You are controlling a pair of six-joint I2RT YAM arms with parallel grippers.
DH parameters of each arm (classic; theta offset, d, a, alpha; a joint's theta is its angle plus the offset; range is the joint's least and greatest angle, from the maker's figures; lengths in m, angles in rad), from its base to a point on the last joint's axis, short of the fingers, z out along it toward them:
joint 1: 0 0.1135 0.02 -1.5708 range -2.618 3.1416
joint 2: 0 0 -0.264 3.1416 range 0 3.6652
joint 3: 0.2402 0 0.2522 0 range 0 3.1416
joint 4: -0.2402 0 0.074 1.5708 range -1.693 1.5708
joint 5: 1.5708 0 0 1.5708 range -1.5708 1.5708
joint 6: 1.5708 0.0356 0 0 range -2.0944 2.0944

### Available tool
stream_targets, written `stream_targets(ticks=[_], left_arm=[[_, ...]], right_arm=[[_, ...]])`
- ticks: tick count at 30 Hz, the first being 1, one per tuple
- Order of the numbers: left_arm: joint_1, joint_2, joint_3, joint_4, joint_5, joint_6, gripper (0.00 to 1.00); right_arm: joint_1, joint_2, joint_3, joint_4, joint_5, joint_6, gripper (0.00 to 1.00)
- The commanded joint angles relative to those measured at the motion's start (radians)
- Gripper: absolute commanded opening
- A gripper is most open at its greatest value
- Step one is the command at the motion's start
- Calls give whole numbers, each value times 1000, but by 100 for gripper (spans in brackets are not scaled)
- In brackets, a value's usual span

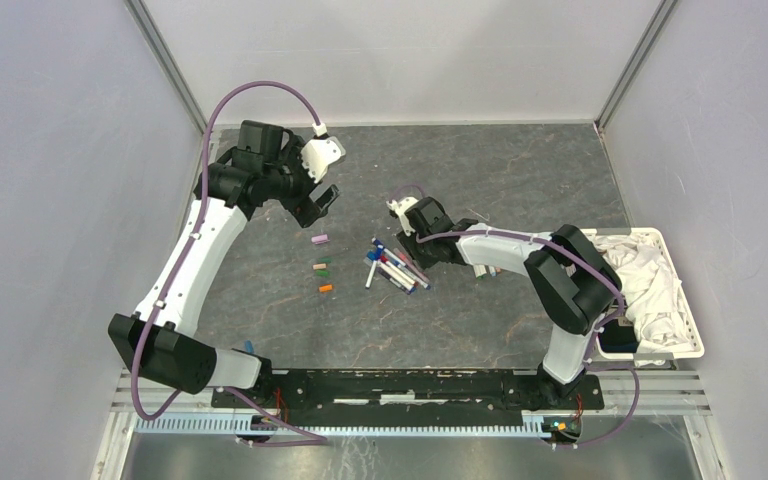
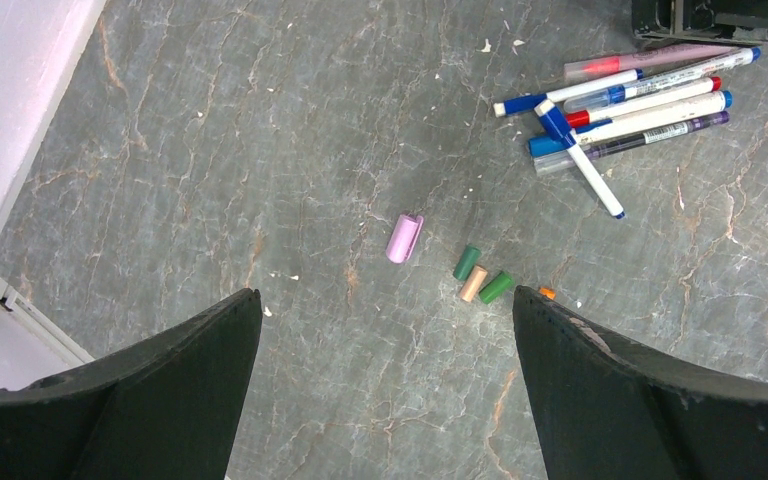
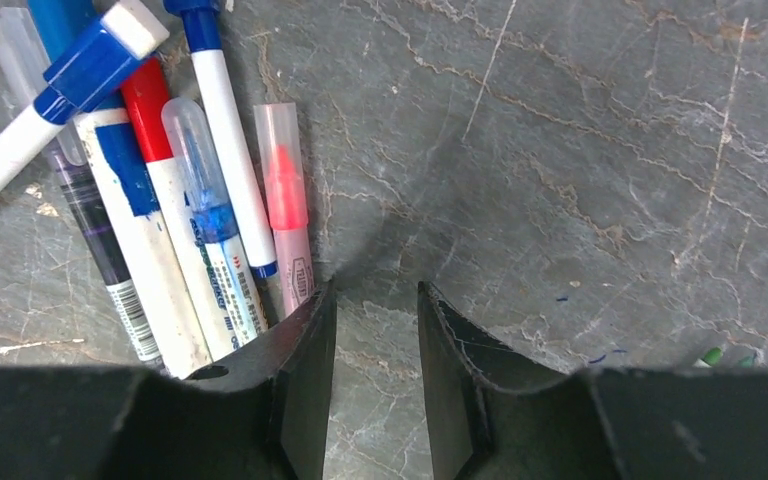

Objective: Open the pen caps

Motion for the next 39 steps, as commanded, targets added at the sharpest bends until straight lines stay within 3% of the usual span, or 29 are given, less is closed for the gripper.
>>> stream_targets(ticks=[1, 9, 16, 31, 33, 39], left_arm=[[1, 2, 15, -5, 26, -17, 100], [1, 5, 21, -5, 28, -16, 100], [1, 8, 19, -4, 32, -15, 100], [1, 9, 8, -30, 60, 2, 100], [1, 13, 10, -38, 71, 6, 100], [1, 15, 2, -69, 111, 38, 100]], right_arm=[[3, -90, -4, -5, 19, 2, 41], [5, -136, -46, 18, -62, 29, 41], [12, -64, -59, 14, -152, 24, 41], [-7, 5, -22, -6, -16, 11, 36], [-22, 17, -9, -13, -25, 10, 33], [-59, -19, -30, 5, -77, 10, 9]])
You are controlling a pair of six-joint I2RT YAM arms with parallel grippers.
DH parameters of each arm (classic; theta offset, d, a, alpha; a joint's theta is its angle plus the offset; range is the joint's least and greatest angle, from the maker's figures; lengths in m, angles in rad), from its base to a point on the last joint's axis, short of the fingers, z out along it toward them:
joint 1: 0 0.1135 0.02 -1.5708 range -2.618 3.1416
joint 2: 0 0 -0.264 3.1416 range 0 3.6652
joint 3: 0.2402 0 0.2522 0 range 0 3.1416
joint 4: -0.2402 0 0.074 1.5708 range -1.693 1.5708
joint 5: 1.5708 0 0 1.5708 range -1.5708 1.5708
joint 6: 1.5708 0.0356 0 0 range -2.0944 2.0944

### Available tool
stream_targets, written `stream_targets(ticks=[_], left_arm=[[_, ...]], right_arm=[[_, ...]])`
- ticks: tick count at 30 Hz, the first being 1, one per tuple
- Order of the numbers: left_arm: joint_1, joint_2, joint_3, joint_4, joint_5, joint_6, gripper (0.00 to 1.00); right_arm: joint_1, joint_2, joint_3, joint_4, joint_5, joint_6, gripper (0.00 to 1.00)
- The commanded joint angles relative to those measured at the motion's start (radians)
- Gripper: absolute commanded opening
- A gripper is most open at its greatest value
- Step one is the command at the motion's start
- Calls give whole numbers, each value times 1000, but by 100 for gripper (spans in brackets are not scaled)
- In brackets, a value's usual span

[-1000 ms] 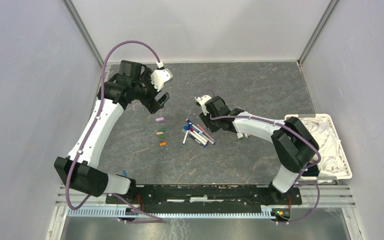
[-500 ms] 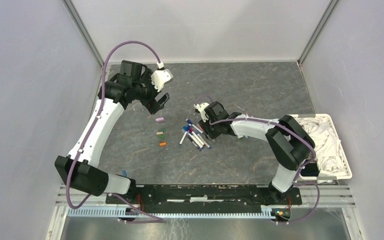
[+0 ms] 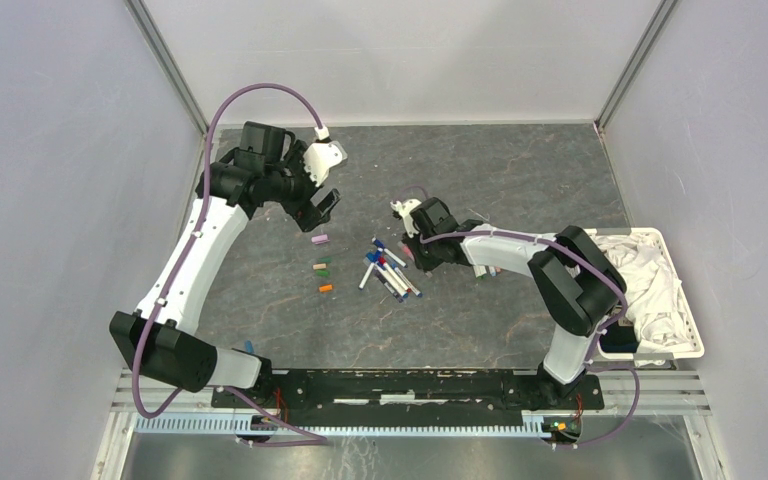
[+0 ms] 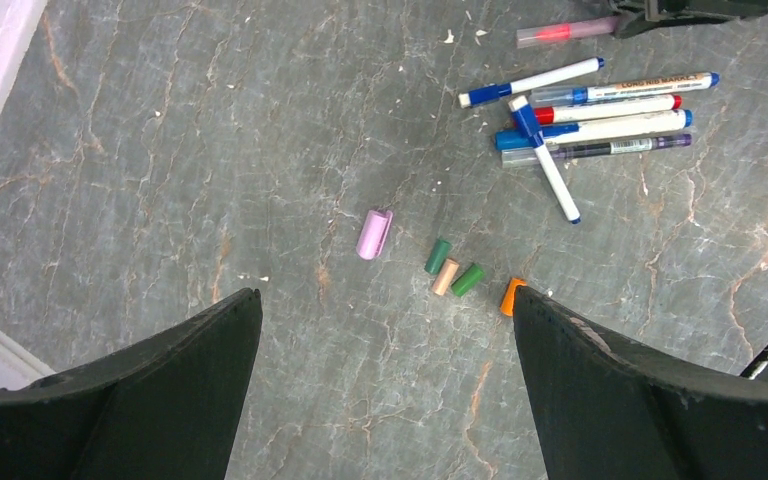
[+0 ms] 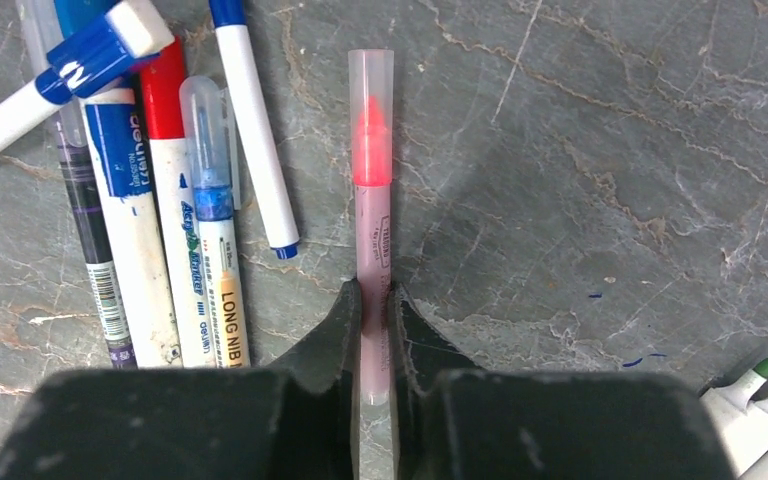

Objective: Open the pen caps

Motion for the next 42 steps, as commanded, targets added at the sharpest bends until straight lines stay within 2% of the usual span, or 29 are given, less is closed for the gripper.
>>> stream_targets(ticks=[1, 3, 8, 11, 14, 19, 25, 36, 42], left_arm=[[1, 5, -4, -35, 76, 46, 100], [1, 3, -22, -46, 117, 77, 100], [-2, -75, -155, -76, 317, 302, 100], [-19, -107, -191, -78, 377, 401, 100], [-63, -80, -157, -122, 374, 471, 100], [-173, -50, -168, -153, 302, 583, 100], [-243, -29, -201, -117, 206, 634, 99], [-300, 10, -229, -103, 120, 685, 65], [-327, 20, -231, -103, 88, 683, 35]], right_arm=[[-36, -14, -7, 3, 9, -7, 6], [-43, -43, -6, 2, -43, -7, 0], [-61, -108, 59, -46, -242, -7, 0], [-70, -122, 118, -83, -440, 12, 0], [-62, -110, 165, -112, -633, 34, 0], [-35, -107, 195, -89, -830, 88, 0], [-21, -86, 208, -78, -953, 111, 0], [-18, -70, 191, -31, -1027, 145, 0], [-18, -56, 197, -22, -1042, 153, 0]])
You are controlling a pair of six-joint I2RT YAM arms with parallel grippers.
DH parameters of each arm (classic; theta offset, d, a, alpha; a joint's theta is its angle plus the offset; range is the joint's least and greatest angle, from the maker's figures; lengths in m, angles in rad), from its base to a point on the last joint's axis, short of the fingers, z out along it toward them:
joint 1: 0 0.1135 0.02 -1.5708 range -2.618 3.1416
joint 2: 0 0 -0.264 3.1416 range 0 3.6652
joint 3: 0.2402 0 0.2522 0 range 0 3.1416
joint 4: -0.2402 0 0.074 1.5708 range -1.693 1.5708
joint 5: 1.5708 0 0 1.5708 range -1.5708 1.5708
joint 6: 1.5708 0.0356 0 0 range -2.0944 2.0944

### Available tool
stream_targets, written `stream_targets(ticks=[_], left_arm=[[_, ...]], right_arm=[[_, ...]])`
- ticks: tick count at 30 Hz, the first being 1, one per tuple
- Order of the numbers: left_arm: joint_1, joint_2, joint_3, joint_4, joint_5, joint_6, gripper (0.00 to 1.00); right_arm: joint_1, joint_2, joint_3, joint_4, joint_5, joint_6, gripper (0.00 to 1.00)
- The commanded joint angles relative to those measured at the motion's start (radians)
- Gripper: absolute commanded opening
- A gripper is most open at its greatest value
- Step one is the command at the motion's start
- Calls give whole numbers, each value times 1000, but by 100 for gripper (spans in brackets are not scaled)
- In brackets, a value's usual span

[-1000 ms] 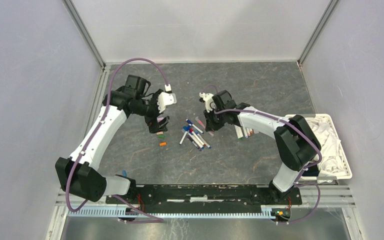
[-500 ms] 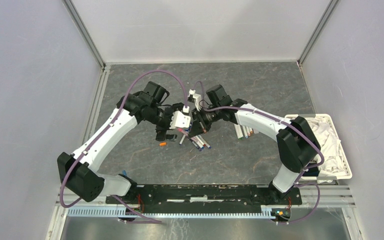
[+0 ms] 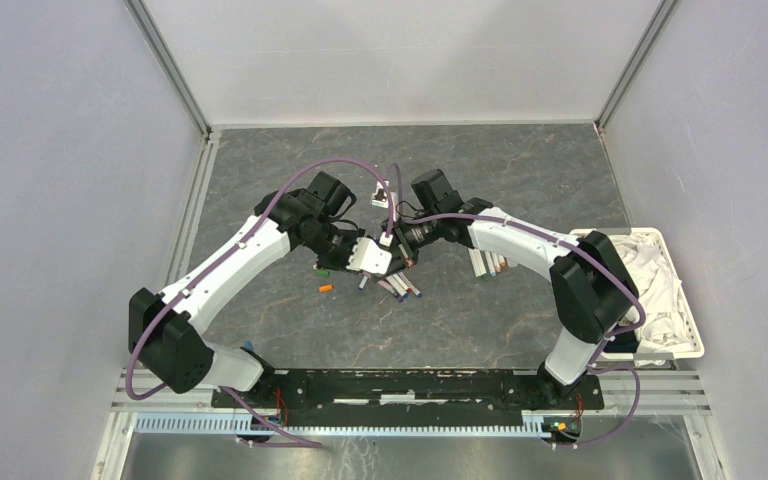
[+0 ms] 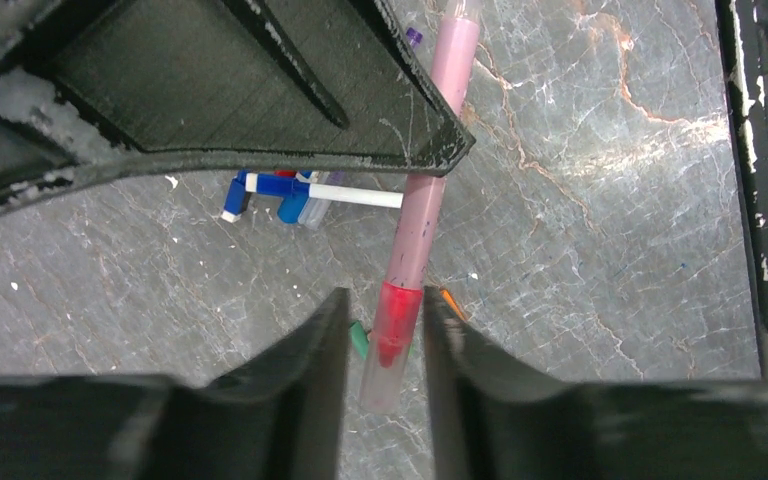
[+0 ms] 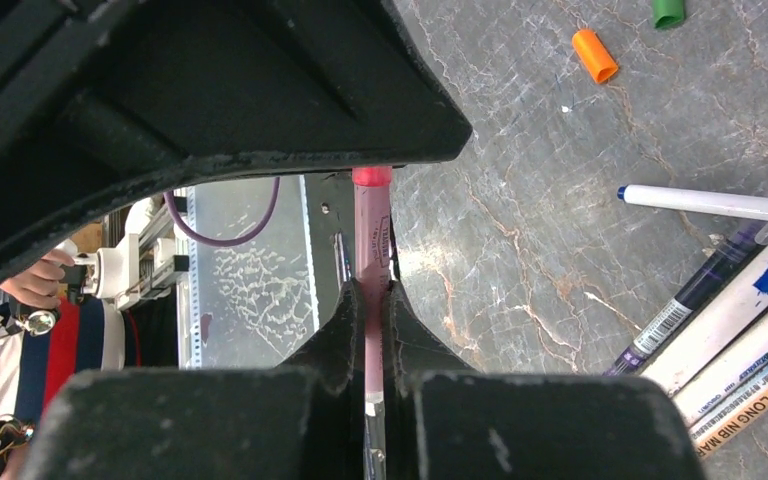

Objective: Open the pen caps

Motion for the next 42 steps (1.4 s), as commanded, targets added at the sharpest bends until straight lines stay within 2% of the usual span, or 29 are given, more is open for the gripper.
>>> stream_targets(ticks=[1, 2, 3, 7, 11, 13, 14, 18, 23, 25, 30, 42], left_arm=[[-23, 6, -5, 11, -36, 38, 25], [-27, 6, -6, 11, -40, 38, 11], [-30, 7, -5, 14, -42, 34, 3], [-37, 7, 9, 14, -36, 14, 2], [-40, 9, 18, 15, -43, 8, 2], [-40, 7, 19, 12, -50, 8, 2], [-40, 7, 18, 10, -54, 10, 2], [-38, 5, 4, 8, -95, 29, 2], [-6, 6, -10, 51, -197, 59, 2], [35, 19, -2, 66, -230, 83, 2], [142, 66, 49, 64, -281, 162, 2], [251, 63, -54, 217, -405, 251, 2]], right_arm=[[-1, 15, 27, 48, -43, 12, 0], [1, 16, 24, 56, -45, 20, 4], [3, 15, 20, 68, -44, 31, 10], [23, 37, 25, 102, -39, 64, 33], [39, 71, 41, 136, -42, 97, 36], [42, 87, 55, 131, -40, 96, 35], [42, 92, 59, 126, -32, 95, 31], [35, 97, 58, 81, -9, 64, 1], [7, 55, 8, 2, 51, -7, 0], [-4, 37, -5, -52, 78, -49, 0], [-44, -23, -91, -59, 111, -71, 0], [-74, -103, -165, -133, 176, -144, 0]])
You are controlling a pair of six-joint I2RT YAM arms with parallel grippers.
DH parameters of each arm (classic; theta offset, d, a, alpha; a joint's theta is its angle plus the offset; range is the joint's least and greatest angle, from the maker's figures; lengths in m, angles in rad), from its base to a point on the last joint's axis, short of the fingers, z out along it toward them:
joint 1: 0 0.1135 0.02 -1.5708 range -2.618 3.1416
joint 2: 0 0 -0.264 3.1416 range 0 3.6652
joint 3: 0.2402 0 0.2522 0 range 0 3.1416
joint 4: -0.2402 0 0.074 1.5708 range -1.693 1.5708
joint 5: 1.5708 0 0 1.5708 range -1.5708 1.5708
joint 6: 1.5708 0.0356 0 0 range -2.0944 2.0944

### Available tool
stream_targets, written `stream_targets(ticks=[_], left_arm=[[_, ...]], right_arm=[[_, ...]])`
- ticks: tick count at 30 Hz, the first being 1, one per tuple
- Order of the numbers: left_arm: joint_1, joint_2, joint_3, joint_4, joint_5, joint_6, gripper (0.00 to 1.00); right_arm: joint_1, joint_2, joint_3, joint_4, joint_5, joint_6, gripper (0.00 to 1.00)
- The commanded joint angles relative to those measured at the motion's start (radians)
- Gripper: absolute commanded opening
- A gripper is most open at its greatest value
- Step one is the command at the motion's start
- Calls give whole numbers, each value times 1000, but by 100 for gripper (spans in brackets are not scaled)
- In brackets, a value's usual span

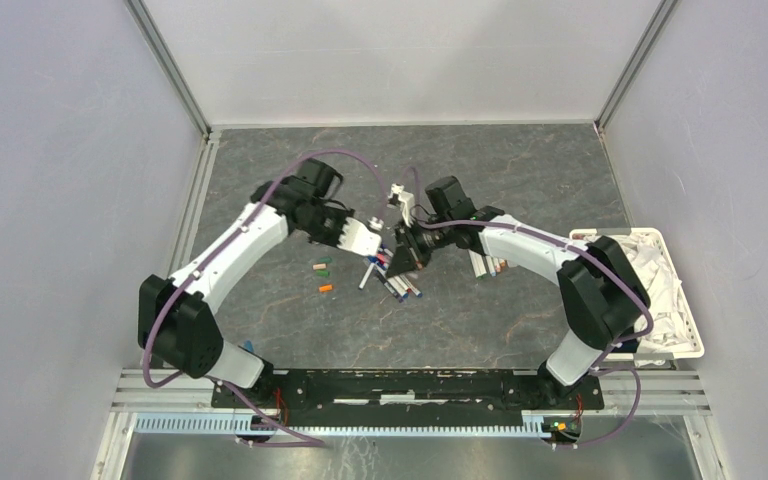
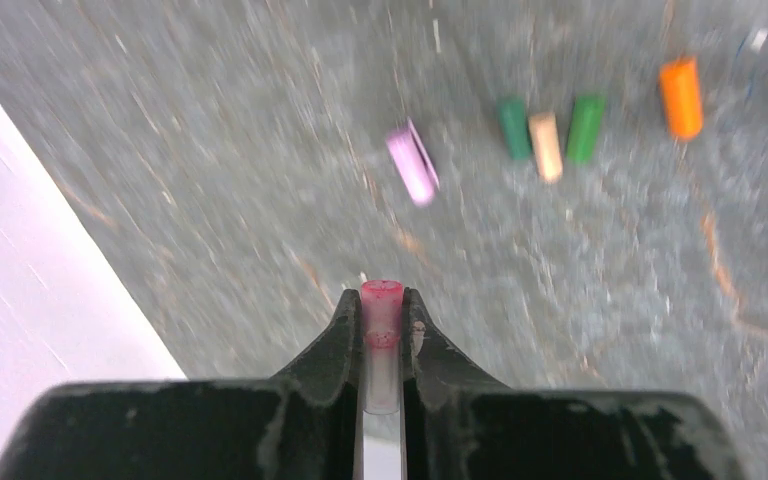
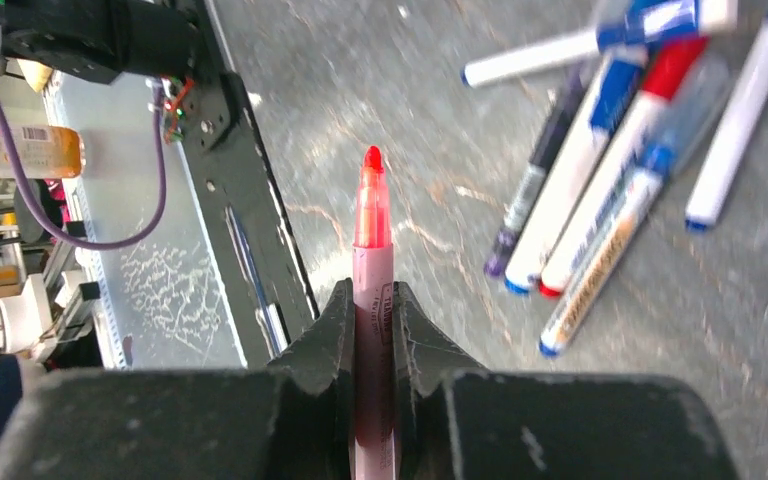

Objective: Open the pen caps

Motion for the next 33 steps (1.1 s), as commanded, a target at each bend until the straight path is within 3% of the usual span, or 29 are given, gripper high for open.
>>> stream_targets(ticks=[1, 7, 12, 17, 21, 25, 33], left_arm=[[35, -15, -40, 53, -182, 68, 2], [45, 7, -14, 39, -81, -50, 2], [44, 44, -71, 49, 57, -222, 2], [44, 103, -126, 147, 52, -343, 3], [43, 155, -129, 196, 35, -408, 7], [41, 196, -128, 210, 10, -442, 14], [41, 189, -129, 186, 35, -463, 45]], right_arm=[[-7, -41, -17, -114, 18, -43, 0], [-50, -117, -24, -55, 157, 25, 0], [-179, -223, -60, -23, 492, 112, 0], [-241, -321, -109, -31, 916, 143, 0], [-300, -331, -171, 1, 1123, 161, 0], [-335, -267, -205, 24, 1175, 156, 0], [-336, -174, -240, 69, 1123, 135, 0]])
